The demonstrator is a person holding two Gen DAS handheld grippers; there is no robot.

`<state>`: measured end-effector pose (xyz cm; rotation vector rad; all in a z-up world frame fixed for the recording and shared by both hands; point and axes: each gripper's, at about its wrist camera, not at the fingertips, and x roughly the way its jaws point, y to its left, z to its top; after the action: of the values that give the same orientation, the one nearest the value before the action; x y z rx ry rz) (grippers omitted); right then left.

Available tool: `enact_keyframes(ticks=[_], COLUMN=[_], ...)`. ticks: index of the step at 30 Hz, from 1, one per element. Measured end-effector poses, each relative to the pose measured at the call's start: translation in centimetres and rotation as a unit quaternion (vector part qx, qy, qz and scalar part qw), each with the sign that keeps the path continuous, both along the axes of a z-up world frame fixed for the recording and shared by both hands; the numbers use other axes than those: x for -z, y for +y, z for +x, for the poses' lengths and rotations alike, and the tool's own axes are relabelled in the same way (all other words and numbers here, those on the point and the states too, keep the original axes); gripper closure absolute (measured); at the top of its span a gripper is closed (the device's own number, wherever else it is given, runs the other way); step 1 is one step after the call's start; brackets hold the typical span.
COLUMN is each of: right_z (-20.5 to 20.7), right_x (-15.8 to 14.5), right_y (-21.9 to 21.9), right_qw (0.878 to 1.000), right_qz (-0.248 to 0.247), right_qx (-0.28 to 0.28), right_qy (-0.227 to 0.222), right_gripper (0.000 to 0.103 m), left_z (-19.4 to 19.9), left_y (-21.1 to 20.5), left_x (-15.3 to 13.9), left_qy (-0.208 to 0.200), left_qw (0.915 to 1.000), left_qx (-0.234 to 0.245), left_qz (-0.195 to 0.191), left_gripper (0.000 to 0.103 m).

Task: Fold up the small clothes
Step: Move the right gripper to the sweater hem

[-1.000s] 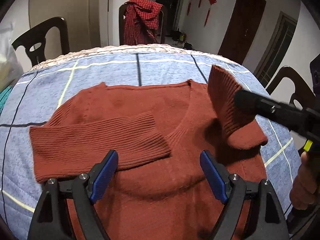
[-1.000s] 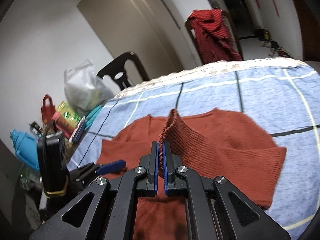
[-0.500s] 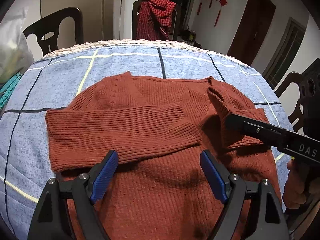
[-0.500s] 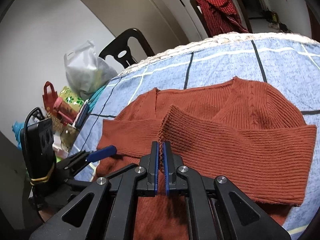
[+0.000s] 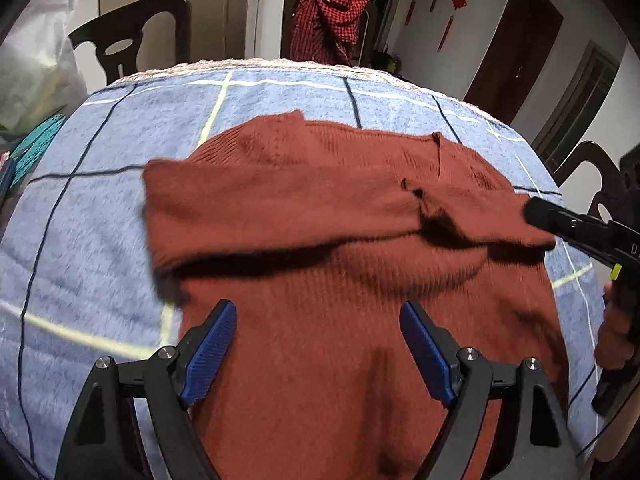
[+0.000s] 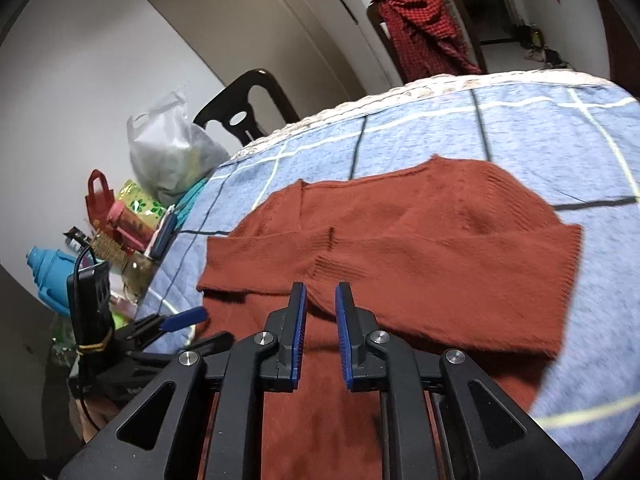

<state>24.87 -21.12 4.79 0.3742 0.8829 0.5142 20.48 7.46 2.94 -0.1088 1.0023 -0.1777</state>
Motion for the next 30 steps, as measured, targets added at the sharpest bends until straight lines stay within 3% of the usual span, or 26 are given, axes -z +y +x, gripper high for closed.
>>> enact_keyframes(ticks=[8,12,15,18,22,30], right_z=[-3.6,-6.3,-8.5,-10.2,-12.4,-15.8], right_x=[0.6,0.9,2.0,3.4,4.7,4.2], right_y=[-2.6,-3.5,-3.9,-4.0,-4.0,-4.1], right_qw=[0.997,0.992,0.989,0.985,0.986,0.989], right_qz=[-0.066,-0.111,-0.134,-0.151,-0.149,-0.124], right_qx=[0.049,0.057,0.068,0.079,0.078,0.083], right_qy=[-0.002,-0.011,-0.004,0.011,0.024,0.009], right_gripper=[0.084,0.061,0.061,0.061,0.061,0.061], left_z=[-3.2,-5.0,-6.2,-7.5,-9.1,-11.7], left_y=[1.7,3.0,3.9,4.0,4.0,5.2], left_x=[0.9,1.3,1.7,1.7,1.9,1.9], left_qy=[0.019,0.023,0.030,0.026,0.023,0.021], left_qw=[0.9998,0.9994,0.9991,0.9987,0.9983,0.9989], left_qx=[-0.010,-0.021,-0.029,-0.028,-0.021,-0.035], left_qz=[-0.002,0.013,0.011,0.034,0.049,0.022], left_gripper=[0.018,0.018,0.018,0.018,0.018,0.018])
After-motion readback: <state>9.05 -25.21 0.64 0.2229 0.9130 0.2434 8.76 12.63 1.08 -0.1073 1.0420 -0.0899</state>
